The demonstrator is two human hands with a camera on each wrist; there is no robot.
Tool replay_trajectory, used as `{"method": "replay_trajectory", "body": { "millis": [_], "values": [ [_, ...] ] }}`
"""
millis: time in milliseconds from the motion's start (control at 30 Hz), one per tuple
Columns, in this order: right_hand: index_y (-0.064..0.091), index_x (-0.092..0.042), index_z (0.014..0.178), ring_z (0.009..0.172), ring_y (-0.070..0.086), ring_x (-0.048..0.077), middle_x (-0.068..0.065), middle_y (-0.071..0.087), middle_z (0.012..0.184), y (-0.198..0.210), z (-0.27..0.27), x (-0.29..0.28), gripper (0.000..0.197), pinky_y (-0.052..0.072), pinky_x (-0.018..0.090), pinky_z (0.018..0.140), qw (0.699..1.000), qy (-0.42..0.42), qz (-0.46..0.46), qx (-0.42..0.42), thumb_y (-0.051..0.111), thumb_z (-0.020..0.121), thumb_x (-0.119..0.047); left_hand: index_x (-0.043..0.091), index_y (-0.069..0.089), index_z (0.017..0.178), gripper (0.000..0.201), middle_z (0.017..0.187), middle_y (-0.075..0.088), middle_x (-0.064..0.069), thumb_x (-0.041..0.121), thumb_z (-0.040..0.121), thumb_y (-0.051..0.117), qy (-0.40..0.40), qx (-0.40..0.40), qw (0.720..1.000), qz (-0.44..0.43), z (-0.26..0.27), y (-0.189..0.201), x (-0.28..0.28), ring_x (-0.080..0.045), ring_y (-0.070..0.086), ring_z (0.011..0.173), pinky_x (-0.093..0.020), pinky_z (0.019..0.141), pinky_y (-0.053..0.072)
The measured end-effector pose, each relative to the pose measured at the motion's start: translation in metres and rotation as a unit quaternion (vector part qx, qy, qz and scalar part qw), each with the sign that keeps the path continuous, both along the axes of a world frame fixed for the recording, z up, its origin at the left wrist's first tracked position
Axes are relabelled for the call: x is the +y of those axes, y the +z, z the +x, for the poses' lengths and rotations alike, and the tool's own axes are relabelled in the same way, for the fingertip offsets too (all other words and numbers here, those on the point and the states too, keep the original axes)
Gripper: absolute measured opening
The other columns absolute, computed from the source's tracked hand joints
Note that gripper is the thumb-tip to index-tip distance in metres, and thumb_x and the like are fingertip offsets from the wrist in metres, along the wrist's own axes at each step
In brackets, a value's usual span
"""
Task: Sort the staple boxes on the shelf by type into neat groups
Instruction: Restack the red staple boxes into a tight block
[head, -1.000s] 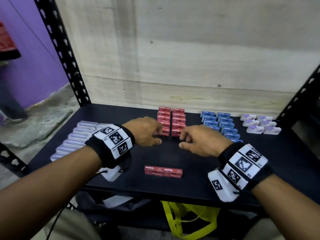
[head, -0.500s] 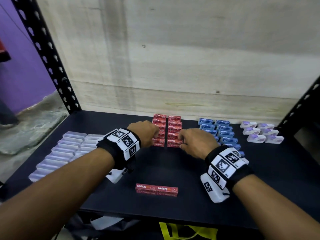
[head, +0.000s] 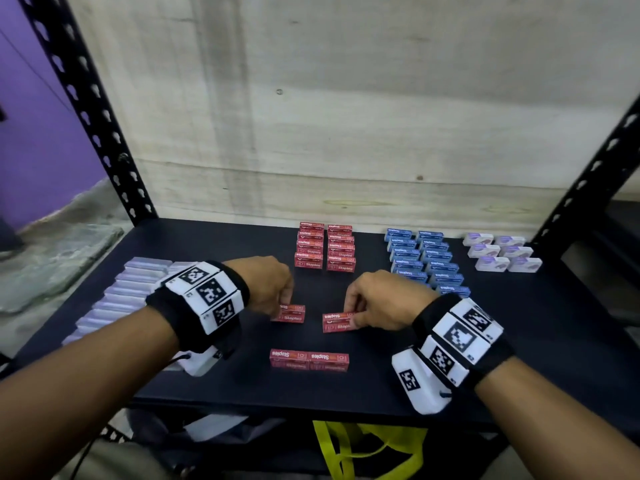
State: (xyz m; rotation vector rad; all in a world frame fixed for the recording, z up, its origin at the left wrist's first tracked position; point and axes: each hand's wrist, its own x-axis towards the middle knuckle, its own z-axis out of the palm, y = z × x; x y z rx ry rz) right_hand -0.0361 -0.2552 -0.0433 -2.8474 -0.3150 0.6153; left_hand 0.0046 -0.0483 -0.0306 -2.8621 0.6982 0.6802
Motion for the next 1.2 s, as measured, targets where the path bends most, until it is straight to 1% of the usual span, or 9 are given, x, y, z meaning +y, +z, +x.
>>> {"method": "replay_trajectory", "body": {
  "millis": [100, 333, 467, 533, 633, 733, 833, 967, 1200],
  "values": [
    [0.073, -0.029, 0.097, 0.093, 0.065, 0.013, -0.011, 0.069, 0.097, 0.001, -0.015, 0.001, 0.015, 0.054, 0.037, 0.09, 1.0, 0.009, 0.009, 0.011, 0.078, 0.084, -0.034, 0.03, 0.066, 0.099, 0.019, 0.096, 0.063, 0.01, 0.027, 0.082, 0.072, -0.012, 0.009, 1.0, 0.001, -0.012, -0.003, 0.009, -0.013, 0.061, 0.092, -0.029, 0.083, 0.053],
    [0.073, -0.028, 0.097, 0.092, 0.065, 0.011, -0.013, 0.069, 0.094, 0.005, -0.035, 0.003, 0.016, 0.054, 0.035, 0.09, 1.0, 0.017, 0.007, 0.019, 0.077, 0.084, -0.035, 0.031, 0.065, 0.095, 0.014, 0.092, 0.064, 0.013, 0.028, 0.082, 0.072, -0.021, 0.038, 0.999, -0.013, -0.032, -0.004, 0.019, -0.011, 0.062, 0.09, -0.03, 0.086, 0.054],
    [0.072, -0.026, 0.098, 0.09, 0.066, 0.01, -0.013, 0.069, 0.092, 0.006, -0.04, 0.003, 0.016, 0.055, 0.033, 0.087, 0.999, 0.02, 0.002, 0.027, 0.078, 0.084, -0.032, 0.029, 0.067, 0.096, 0.015, 0.088, 0.064, 0.014, 0.025, 0.083, 0.071, -0.029, 0.05, 0.998, -0.013, -0.04, -0.001, 0.021, -0.01, 0.063, 0.089, -0.029, 0.085, 0.054],
    [0.072, -0.026, 0.099, 0.09, 0.066, 0.01, -0.012, 0.069, 0.094, 0.006, -0.042, 0.002, 0.017, 0.055, 0.031, 0.086, 0.999, 0.021, 0.0, 0.031, 0.078, 0.083, -0.031, 0.028, 0.067, 0.102, 0.019, 0.096, 0.066, 0.012, 0.024, 0.083, 0.07, -0.035, 0.046, 0.998, -0.011, -0.043, -0.001, 0.021, -0.011, 0.063, 0.092, -0.029, 0.087, 0.054],
    [0.067, -0.029, 0.109, 0.094, 0.064, 0.011, -0.011, 0.066, 0.104, 0.006, -0.044, 0.002, 0.031, 0.052, 0.029, 0.087, 0.999, 0.024, -0.004, 0.046, 0.08, 0.081, -0.032, 0.029, 0.059, 0.117, 0.04, 0.113, 0.061, 0.01, 0.019, 0.08, 0.073, -0.039, 0.068, 0.997, -0.009, -0.047, -0.005, 0.022, -0.013, 0.06, 0.101, -0.03, 0.092, 0.051],
    [0.061, -0.031, 0.118, 0.1, 0.061, 0.012, -0.011, 0.061, 0.113, 0.004, -0.045, 0.004, 0.045, 0.051, 0.032, 0.09, 0.997, 0.029, -0.015, 0.064, 0.081, 0.078, -0.039, 0.029, 0.055, 0.12, 0.052, 0.118, 0.055, 0.007, 0.032, 0.075, 0.08, -0.034, 0.075, 0.997, -0.007, -0.051, -0.011, 0.02, -0.016, 0.057, 0.106, -0.035, 0.094, 0.049],
    [0.06, -0.032, 0.115, 0.096, 0.062, 0.014, -0.009, 0.063, 0.108, 0.0, -0.047, 0.009, 0.043, 0.053, 0.035, 0.087, 0.997, 0.037, -0.016, 0.066, 0.08, 0.078, -0.043, 0.029, 0.057, 0.116, 0.046, 0.117, 0.055, 0.006, 0.045, 0.076, 0.076, -0.029, 0.056, 0.998, -0.008, -0.054, -0.019, 0.018, -0.018, 0.057, 0.106, -0.036, 0.094, 0.048],
    [0.061, -0.028, 0.115, 0.095, 0.062, 0.017, -0.005, 0.063, 0.109, -0.006, -0.049, 0.017, 0.038, 0.052, 0.034, 0.083, 0.997, 0.049, -0.018, 0.052, 0.076, 0.083, -0.041, 0.032, 0.059, 0.112, 0.037, 0.113, 0.057, 0.007, 0.046, 0.08, 0.072, -0.022, 0.048, 0.998, -0.019, -0.055, -0.024, 0.017, -0.018, 0.059, 0.101, -0.035, 0.09, 0.05],
    [0.059, -0.029, 0.118, 0.098, 0.06, 0.019, -0.002, 0.06, 0.116, -0.012, -0.045, 0.029, 0.038, 0.048, 0.031, 0.077, 0.997, 0.066, -0.013, 0.041, 0.074, 0.085, -0.04, 0.032, 0.057, 0.114, 0.039, 0.113, 0.056, 0.007, 0.046, 0.081, 0.07, -0.034, 0.036, 0.998, -0.033, -0.059, -0.027, 0.01, -0.018, 0.058, 0.1, -0.035, 0.089, 0.05]
  ]
}}
